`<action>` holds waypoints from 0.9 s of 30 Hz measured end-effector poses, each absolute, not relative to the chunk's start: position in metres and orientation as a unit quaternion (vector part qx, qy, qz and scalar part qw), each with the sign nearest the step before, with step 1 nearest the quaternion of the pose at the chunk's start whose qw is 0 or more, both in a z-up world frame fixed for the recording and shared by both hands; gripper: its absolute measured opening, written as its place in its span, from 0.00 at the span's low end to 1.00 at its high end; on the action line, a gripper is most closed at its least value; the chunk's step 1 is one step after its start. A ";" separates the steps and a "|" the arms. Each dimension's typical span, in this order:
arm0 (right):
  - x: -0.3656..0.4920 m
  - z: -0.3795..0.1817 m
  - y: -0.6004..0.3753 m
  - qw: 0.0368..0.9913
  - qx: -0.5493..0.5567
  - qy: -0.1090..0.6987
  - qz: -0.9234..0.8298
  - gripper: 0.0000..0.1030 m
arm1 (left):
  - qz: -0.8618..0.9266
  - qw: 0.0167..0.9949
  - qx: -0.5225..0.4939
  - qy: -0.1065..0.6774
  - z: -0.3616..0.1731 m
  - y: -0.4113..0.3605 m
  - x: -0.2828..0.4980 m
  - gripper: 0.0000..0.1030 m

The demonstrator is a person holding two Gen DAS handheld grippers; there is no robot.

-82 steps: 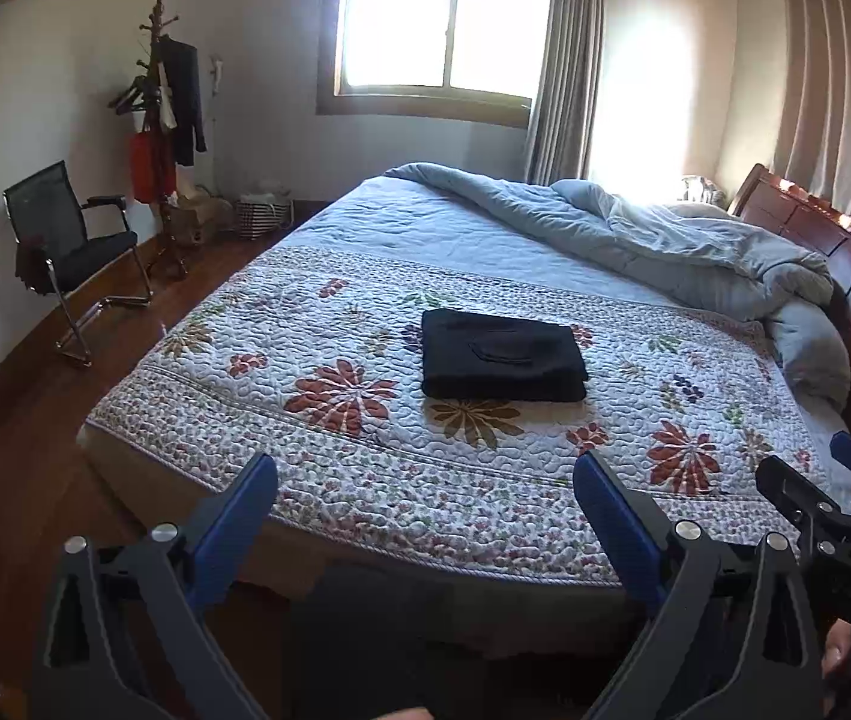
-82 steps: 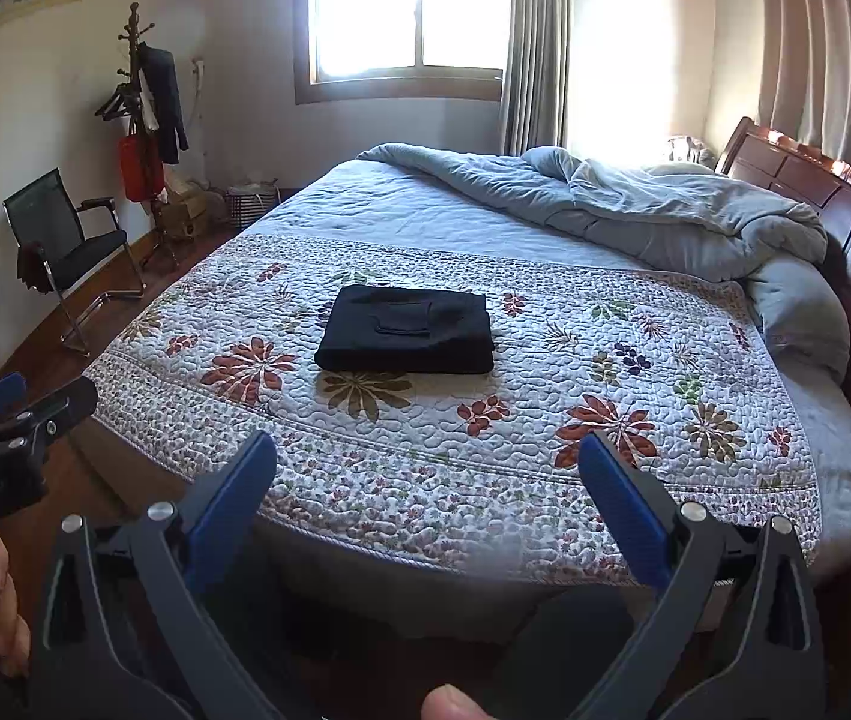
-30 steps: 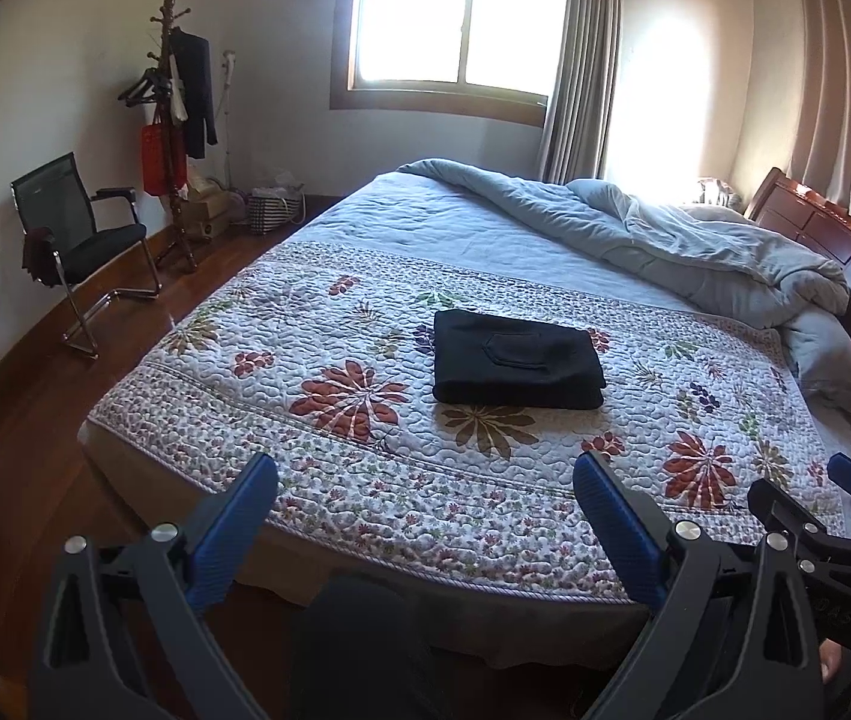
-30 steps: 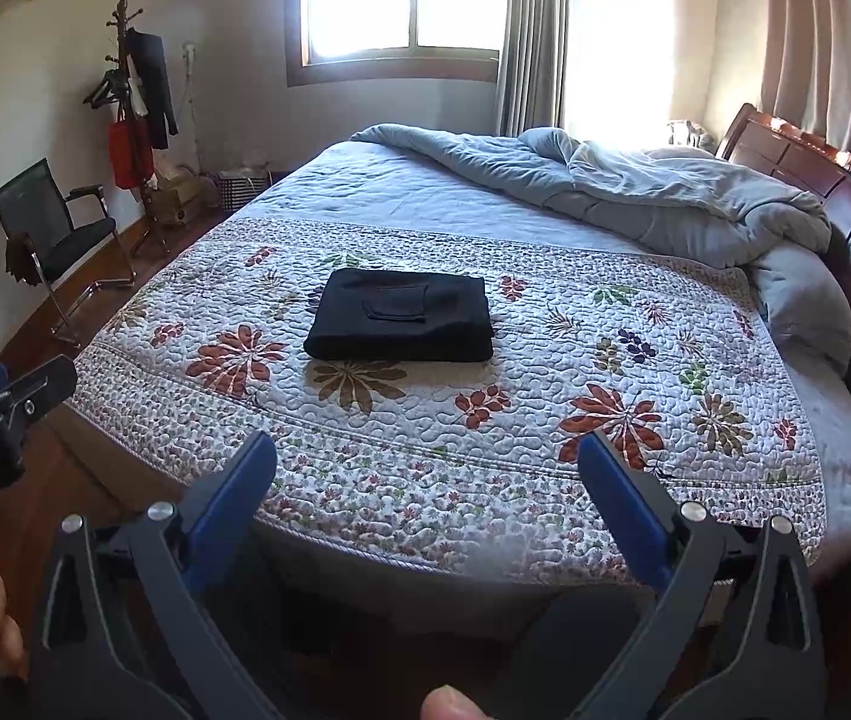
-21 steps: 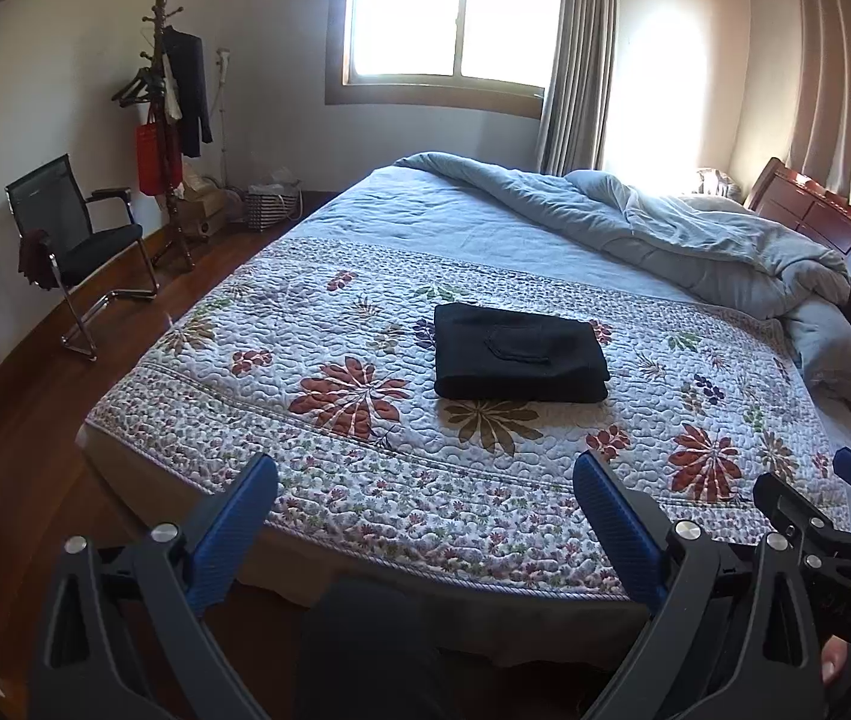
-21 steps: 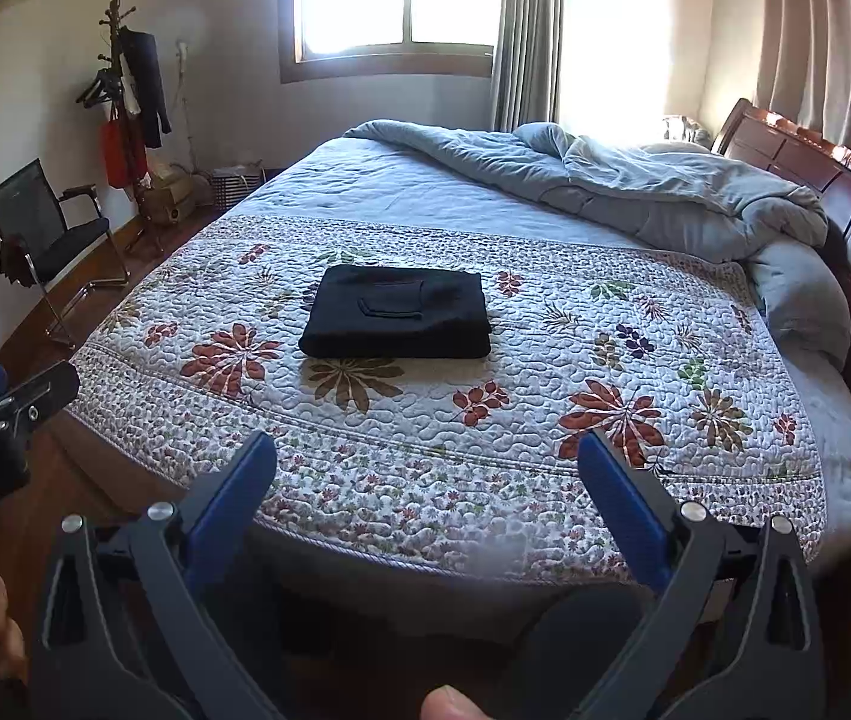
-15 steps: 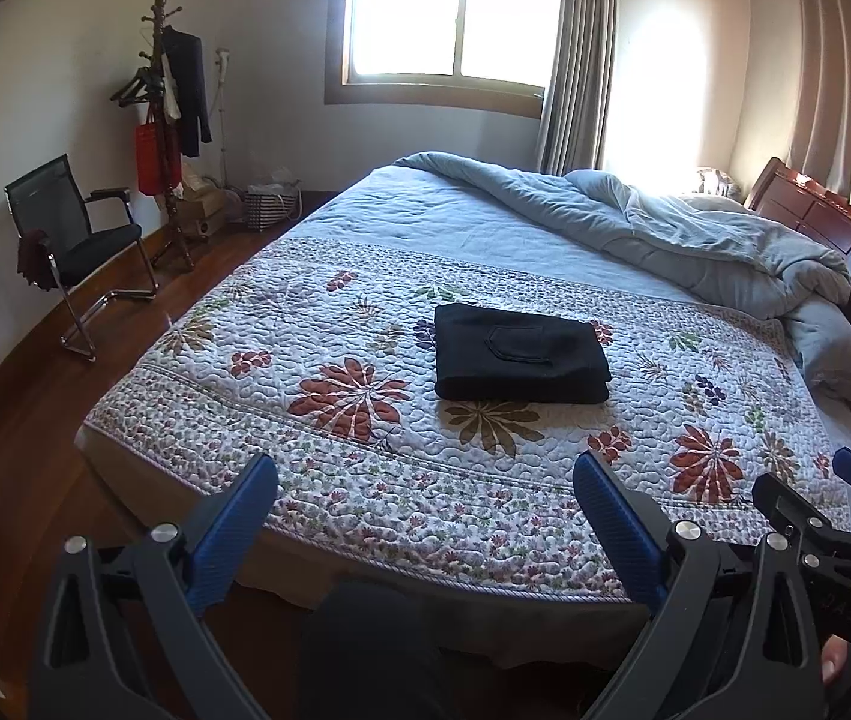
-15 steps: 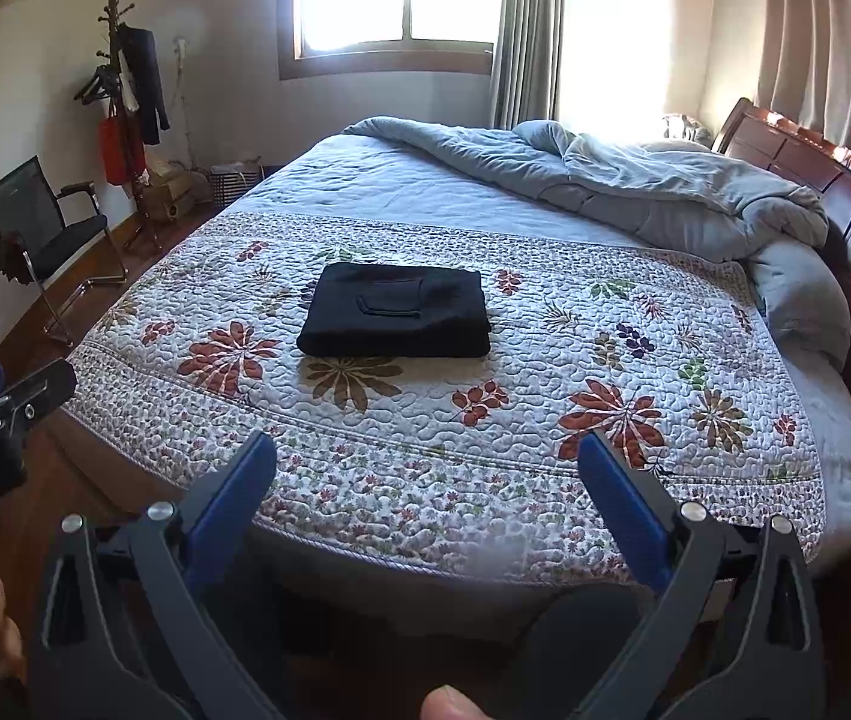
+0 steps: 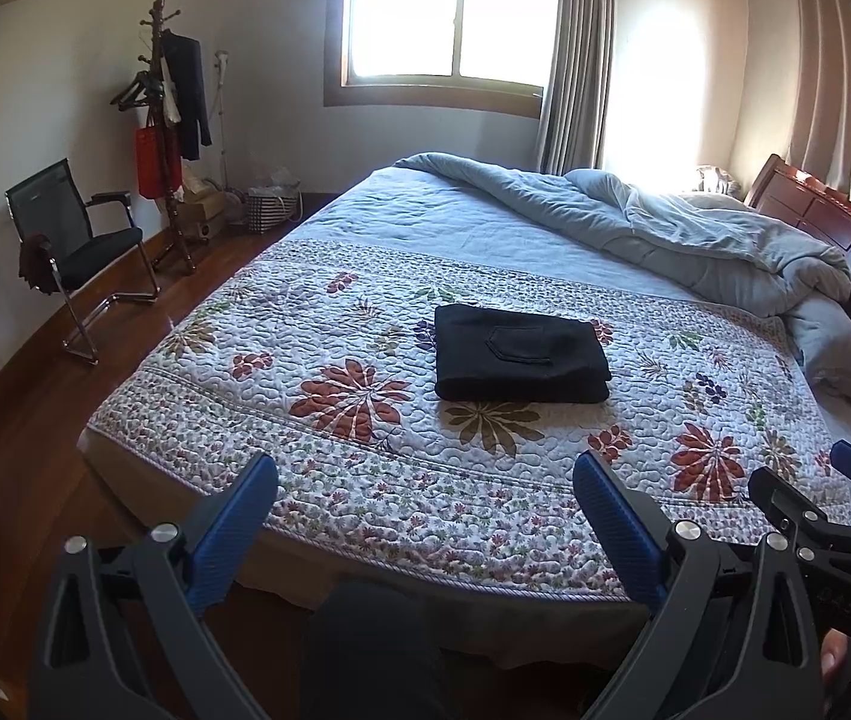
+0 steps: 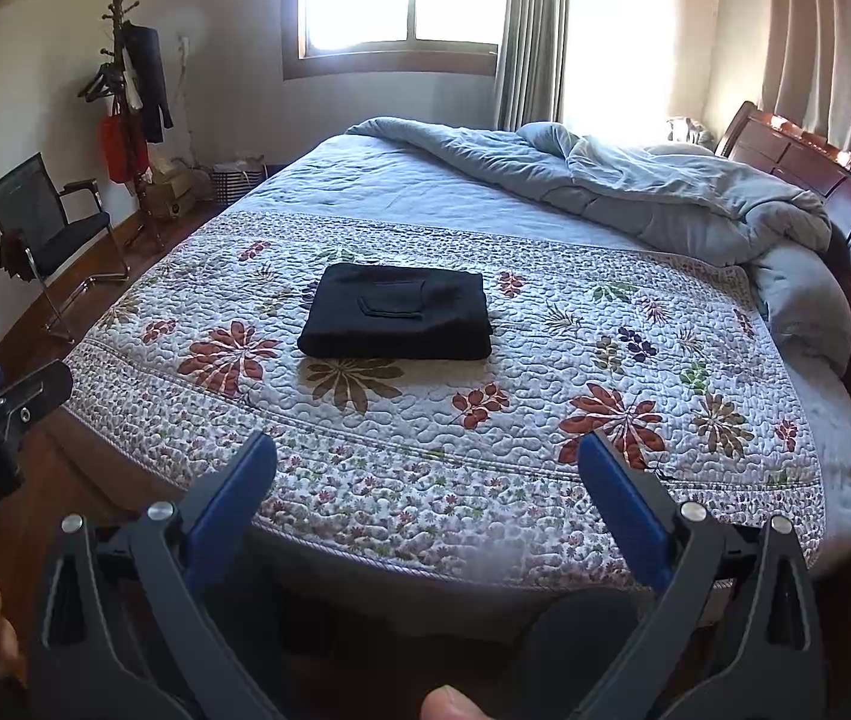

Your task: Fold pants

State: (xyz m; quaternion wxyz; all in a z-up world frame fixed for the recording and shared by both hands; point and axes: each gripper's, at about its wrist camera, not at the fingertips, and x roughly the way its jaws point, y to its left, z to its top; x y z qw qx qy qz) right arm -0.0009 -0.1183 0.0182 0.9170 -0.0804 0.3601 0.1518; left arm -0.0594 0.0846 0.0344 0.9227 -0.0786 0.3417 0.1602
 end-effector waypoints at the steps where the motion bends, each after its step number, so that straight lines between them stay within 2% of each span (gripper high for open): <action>1: -0.001 0.018 -0.119 0.917 -0.080 0.360 0.152 0.97 | 0.161 0.923 -0.078 0.341 0.035 0.084 -0.060 0.96; 27: -0.014 0.024 -0.132 0.922 -0.076 0.349 0.150 0.97 | 0.171 0.925 -0.069 0.332 0.045 0.070 -0.072 0.96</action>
